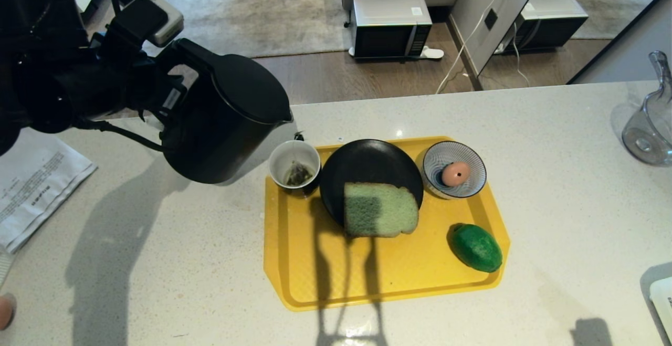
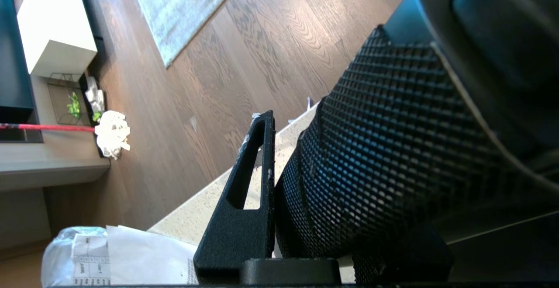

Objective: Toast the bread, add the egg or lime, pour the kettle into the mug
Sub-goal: Pour water into a cup

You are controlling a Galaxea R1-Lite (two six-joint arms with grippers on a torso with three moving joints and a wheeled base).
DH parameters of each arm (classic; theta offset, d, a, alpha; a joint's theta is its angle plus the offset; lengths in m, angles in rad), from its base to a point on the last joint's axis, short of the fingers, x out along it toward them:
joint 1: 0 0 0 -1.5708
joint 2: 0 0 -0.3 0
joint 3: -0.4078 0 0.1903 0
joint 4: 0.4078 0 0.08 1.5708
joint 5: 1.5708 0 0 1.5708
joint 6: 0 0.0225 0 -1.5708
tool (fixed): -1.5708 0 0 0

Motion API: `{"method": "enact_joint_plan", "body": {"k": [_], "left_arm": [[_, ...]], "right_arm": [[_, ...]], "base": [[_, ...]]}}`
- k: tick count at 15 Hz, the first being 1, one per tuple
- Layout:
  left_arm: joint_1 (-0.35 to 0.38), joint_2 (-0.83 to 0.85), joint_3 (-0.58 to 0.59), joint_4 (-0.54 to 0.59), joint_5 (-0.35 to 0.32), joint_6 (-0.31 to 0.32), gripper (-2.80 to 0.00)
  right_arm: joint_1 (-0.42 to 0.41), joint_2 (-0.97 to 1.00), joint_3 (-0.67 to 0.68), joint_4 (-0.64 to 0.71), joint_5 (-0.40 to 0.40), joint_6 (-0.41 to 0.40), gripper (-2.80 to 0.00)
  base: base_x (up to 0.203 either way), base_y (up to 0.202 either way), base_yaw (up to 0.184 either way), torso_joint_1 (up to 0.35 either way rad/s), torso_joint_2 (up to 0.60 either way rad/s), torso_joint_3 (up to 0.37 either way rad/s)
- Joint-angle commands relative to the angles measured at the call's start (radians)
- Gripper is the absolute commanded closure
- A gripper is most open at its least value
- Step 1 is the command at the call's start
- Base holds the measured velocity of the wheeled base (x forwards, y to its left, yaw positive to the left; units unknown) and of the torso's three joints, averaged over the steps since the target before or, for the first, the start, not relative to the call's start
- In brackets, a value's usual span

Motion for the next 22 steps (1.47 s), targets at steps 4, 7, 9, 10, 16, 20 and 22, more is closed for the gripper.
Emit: {"method": "enact_joint_plan", "body": {"k": [4,7,9,10,16,20,22], "left_arm": [[-0.013,-0.003,-0.085,0.105,0.002,0.045,0.00],[-0.019,-0.007,-0.143,0.201,0.001,0.078,0.00],[-0.030,-0.007,-0.176,0.261,0.000,0.082,0.00],[-0.038,-0.006,-0.191,0.280,0.001,0.083,0.00],[-0.042,0.004,-0.285,0.415,0.021,0.154,0.00],[-0.044,0.011,-0.340,0.509,0.040,0.209,0.00],[-0.064,0.018,-0.343,0.513,0.082,0.232,0.00]], "right_arm": [[0.000,0.000,0.000,0.000,0.000,0.000,0.00],[0.000,0.000,0.000,0.000,0.000,0.000,0.00],[0.000,0.000,0.000,0.000,0.000,0.000,0.00],[0.000,0.000,0.000,0.000,0.000,0.000,0.00],[0.000,0.000,0.000,0.000,0.000,0.000,0.00],[0.000,0.000,0.000,0.000,0.000,0.000,0.00],[0.000,0.000,0.000,0.000,0.000,0.000,0.00]], "base": [[0.000,0.000,0.000,0.000,0.00,0.000],[0.000,0.000,0.000,0.000,0.00,0.000],[0.000,0.000,0.000,0.000,0.00,0.000],[0.000,0.000,0.000,0.000,0.00,0.000],[0.000,0.000,0.000,0.000,0.00,0.000],[0.000,0.000,0.000,0.000,0.00,0.000],[0.000,0.000,0.000,0.000,0.00,0.000]]}}
